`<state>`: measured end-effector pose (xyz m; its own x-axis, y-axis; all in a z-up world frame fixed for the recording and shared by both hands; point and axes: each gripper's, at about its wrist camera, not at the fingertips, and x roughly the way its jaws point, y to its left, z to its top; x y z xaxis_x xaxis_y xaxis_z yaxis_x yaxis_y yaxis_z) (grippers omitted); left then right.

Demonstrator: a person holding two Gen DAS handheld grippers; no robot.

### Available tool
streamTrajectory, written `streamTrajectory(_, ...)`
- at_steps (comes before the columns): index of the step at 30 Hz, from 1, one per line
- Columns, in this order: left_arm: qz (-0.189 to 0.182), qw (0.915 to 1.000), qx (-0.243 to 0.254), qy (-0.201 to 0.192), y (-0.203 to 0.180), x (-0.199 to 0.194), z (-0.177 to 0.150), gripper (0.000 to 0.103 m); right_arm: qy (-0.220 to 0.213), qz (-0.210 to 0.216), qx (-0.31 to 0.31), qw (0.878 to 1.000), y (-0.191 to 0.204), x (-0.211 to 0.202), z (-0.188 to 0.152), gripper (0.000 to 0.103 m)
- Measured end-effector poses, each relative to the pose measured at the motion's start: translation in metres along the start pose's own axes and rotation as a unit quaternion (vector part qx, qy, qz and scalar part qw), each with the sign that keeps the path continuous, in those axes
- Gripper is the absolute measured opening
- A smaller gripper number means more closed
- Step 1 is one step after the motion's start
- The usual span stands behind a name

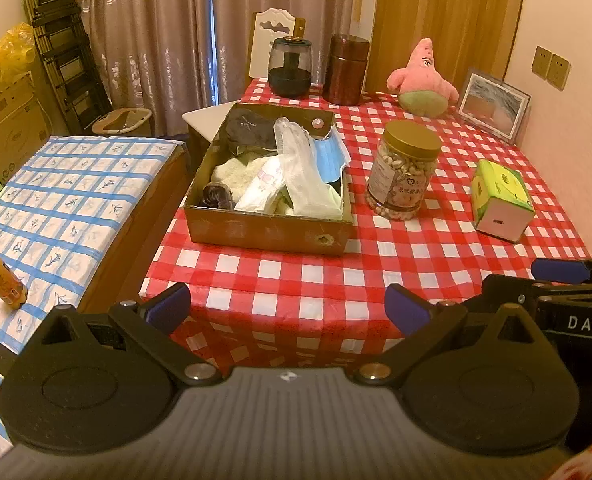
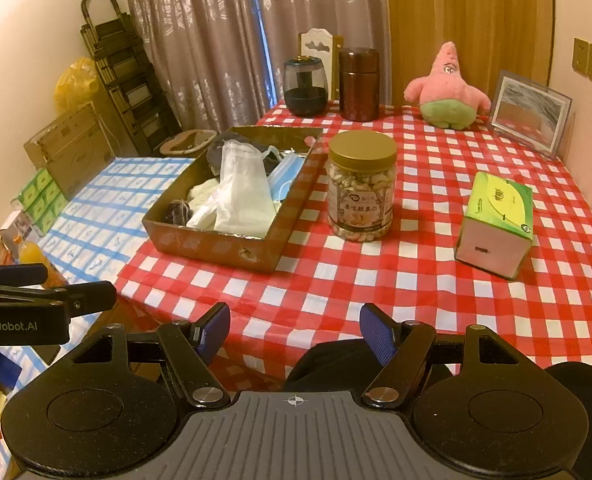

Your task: Organize soft objects

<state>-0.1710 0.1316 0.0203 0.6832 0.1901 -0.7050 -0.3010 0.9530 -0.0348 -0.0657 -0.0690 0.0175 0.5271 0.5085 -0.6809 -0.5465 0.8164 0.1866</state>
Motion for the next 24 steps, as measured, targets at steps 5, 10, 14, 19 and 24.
streamTrajectory(5, 0.000, 1.0000, 0.000, 0.000, -0.0005, 0.0003, -0.0003, 0.102, 0.000, 0.000, 0.001, 1.000, 0.0001, 0.0001, -0.0003, 0.071)
streamTrajectory(10, 0.000, 1.0000, 0.001, 0.001, -0.0006, 0.0003, -0.0007, 0.102, 0.000, 0.000, 0.000, 1.000, -0.0003, 0.0002, -0.0001, 0.071)
streamTrajectory(14, -0.001, 1.0000, 0.001, 0.000, -0.0011, 0.0005, -0.0008, 0.102, 0.000, 0.000, 0.000, 1.000, -0.0003, 0.0001, 0.0000, 0.071)
streamTrajectory(19, -0.001, 1.0000, 0.001, 0.001, -0.0008, 0.0004, -0.0009, 0.102, 0.000, 0.000, 0.000, 1.000, -0.0009, 0.0000, 0.0002, 0.071)
streamTrajectory(24, -0.002, 1.0000, 0.001, 0.001, -0.0015, 0.0012, -0.0014, 0.102, 0.000, 0.000, 0.000, 1.000, -0.0008, 0.0004, -0.0002, 0.071)
